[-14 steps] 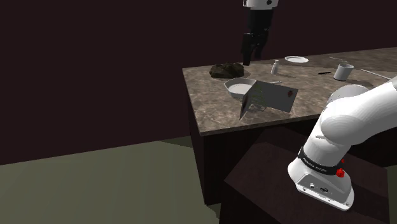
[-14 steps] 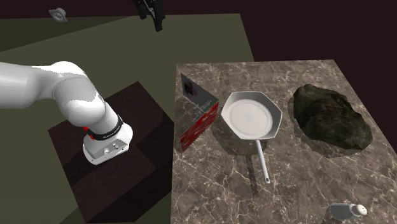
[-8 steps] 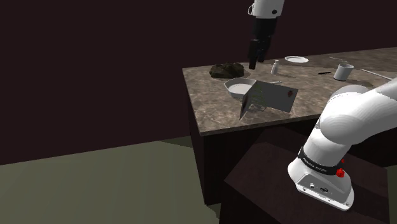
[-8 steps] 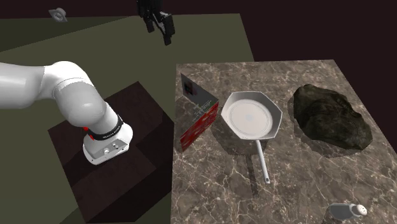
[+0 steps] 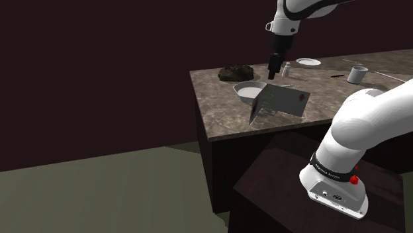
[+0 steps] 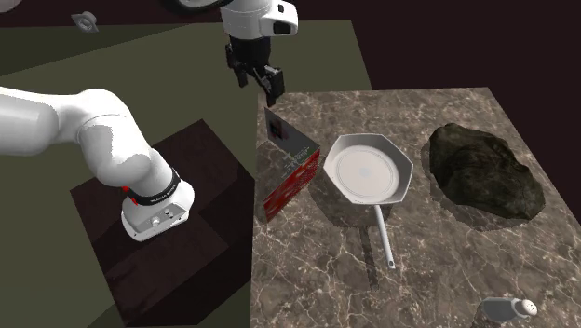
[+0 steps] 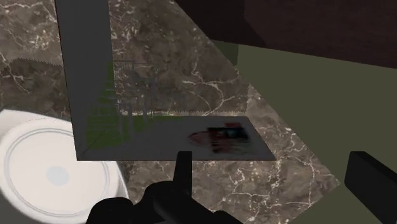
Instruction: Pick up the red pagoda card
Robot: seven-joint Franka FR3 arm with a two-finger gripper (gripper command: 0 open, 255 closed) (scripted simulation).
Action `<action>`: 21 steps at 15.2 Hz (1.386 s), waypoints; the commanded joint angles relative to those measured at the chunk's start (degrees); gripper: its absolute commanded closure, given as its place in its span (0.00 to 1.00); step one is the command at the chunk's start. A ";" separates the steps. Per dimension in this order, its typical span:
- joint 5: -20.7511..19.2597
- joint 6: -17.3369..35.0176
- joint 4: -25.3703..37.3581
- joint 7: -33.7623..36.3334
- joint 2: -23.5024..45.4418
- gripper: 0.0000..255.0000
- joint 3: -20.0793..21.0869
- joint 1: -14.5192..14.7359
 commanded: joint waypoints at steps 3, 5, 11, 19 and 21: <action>-2.88 5.47 -1.35 -7.23 3.85 0.00 -5.97 -1.22; -3.90 8.12 -1.31 -10.76 6.47 0.00 -8.96 -1.53; -4.57 16.21 1.00 -22.10 16.79 0.00 -18.24 -0.94; -2.67 23.62 0.57 -27.85 24.14 0.00 -23.00 0.38; -2.11 25.98 -0.39 -28.47 25.67 0.00 -23.66 0.72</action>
